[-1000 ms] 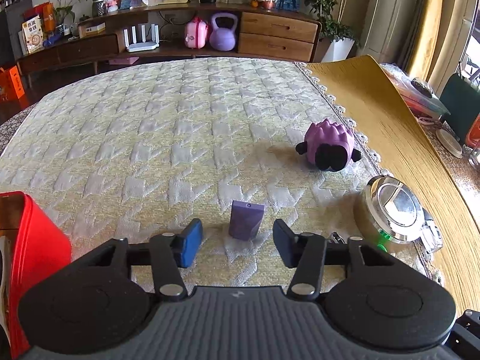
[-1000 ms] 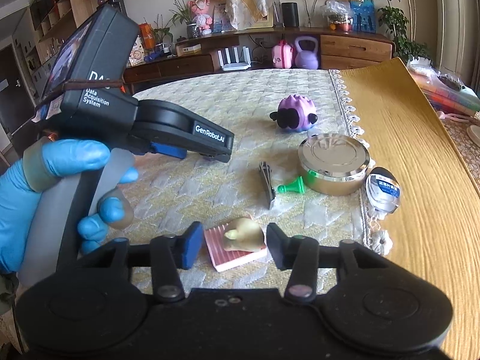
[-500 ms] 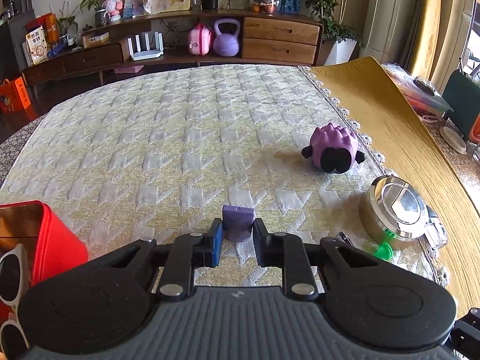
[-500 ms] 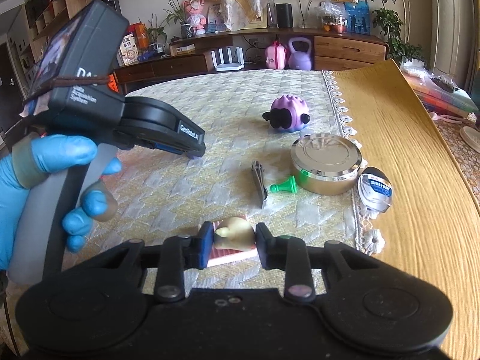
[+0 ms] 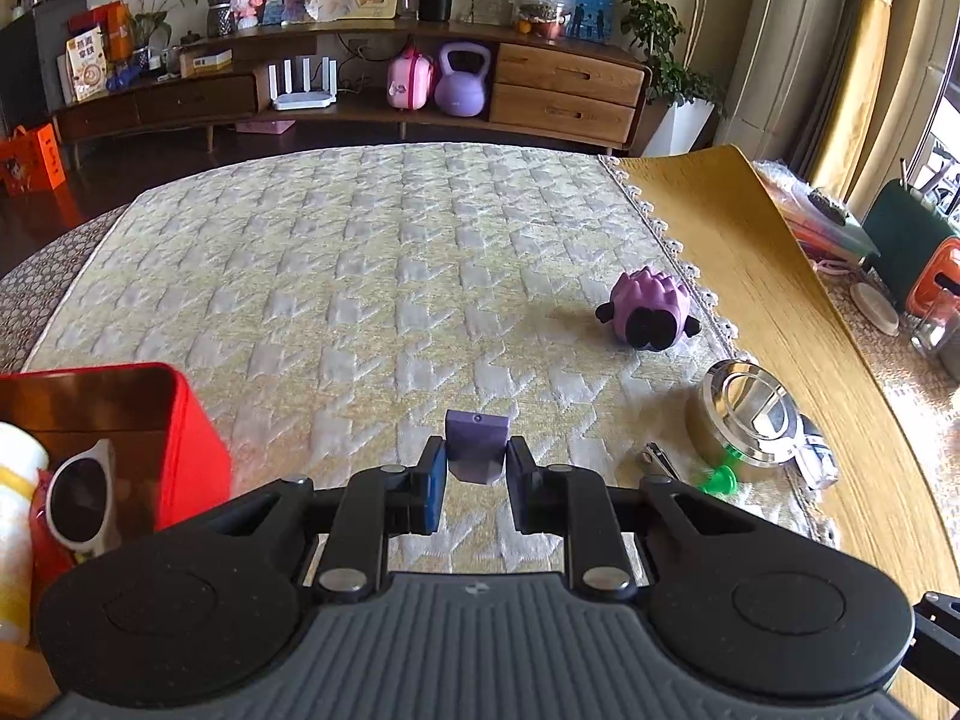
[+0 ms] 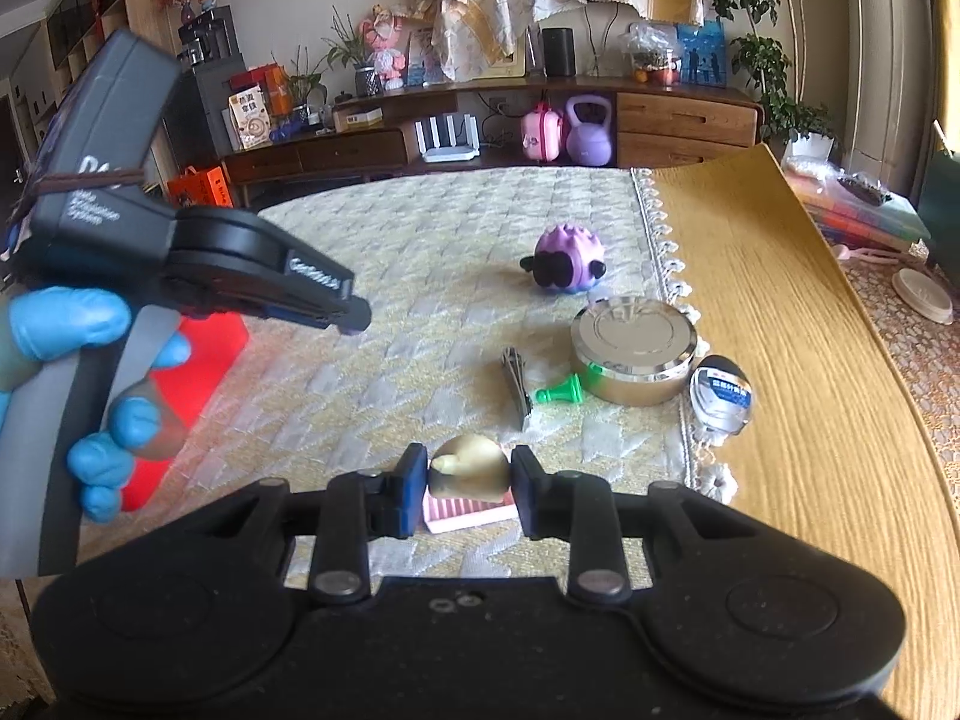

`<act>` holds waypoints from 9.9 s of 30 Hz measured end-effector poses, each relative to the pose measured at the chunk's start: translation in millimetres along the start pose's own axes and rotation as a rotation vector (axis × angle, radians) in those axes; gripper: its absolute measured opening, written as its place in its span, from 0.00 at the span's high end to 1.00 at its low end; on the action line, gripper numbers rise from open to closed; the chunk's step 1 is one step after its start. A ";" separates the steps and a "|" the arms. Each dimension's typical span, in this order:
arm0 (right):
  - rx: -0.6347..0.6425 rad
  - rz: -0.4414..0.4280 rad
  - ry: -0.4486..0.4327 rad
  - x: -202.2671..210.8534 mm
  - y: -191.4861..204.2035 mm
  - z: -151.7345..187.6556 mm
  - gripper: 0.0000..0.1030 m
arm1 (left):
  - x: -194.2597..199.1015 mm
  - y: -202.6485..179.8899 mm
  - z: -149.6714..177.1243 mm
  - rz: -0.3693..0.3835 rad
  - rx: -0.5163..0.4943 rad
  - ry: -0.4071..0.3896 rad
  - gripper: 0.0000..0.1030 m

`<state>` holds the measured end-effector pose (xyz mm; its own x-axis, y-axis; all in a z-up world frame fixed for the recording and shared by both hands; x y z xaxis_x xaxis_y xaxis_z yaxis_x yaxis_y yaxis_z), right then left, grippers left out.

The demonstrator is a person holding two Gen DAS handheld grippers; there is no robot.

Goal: Organize rigid objects
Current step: 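Carry the purple block and beige item over the red tin box with both tools, then open both tools to drop the items into the box and withdraw, then grasp the pink ridged comb with the left tool while the right tool grasps the blue-labelled glass bottle, then carry the pink comb and glass bottle into the red tin box with both tools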

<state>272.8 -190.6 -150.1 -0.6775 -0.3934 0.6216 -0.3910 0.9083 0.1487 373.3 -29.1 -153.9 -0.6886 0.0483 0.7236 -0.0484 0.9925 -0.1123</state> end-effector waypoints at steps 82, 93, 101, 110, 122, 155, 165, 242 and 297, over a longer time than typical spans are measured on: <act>0.369 -0.187 0.098 -86.9 226.7 -30.9 0.68 | 13.3 194.1 4.8 -0.118 0.086 0.075 0.80; 0.319 -0.235 0.101 -61.4 220.3 -27.6 0.54 | 16.7 194.4 8.5 -0.116 0.108 0.092 0.80; 0.292 -0.253 0.088 -47.0 215.1 -32.9 0.49 | 32.1 191.3 13.0 -0.127 0.098 0.083 0.79; 0.228 -0.245 0.057 -29.0 198.4 -37.1 0.44 | 59.7 183.2 12.9 -0.128 0.088 0.041 0.79; 0.162 -0.244 0.015 9.8 177.5 -36.8 0.33 | 100.3 151.3 15.9 -0.108 0.038 -0.021 0.79; 0.020 -0.011 -0.067 90.5 2.3 -6.5 0.07 | 114.4 -9.8 58.0 0.098 -0.096 0.011 0.29; -0.020 0.098 -0.052 66.4 -72.8 -6.4 0.02 | 85.1 -47.6 65.0 0.109 -0.100 0.036 0.19; -0.041 0.100 0.011 -2.7 -94.7 -0.2 0.62 | 35.1 -62.5 84.4 -0.059 0.011 -0.016 0.61; 0.383 -0.191 0.039 -36.2 212.0 -41.5 0.62 | 90.1 188.9 10.5 -0.130 0.108 -0.034 0.60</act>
<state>240.3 22.2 -109.2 -0.5488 -0.5372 0.6406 -0.7154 0.6982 -0.0275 294.5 161.6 -117.1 -0.6954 -0.0856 0.7135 -0.2153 0.9721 -0.0932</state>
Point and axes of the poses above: each gripper's, at about its wrist camera, not at the fingertips, and x roughly against the way its jaws point, y to its left, z to its underside, the point moved 7 cm from there along -x, roughly the way its jaws point, and after that the axes turned 1 degree about -y, right-handed, at the moved point
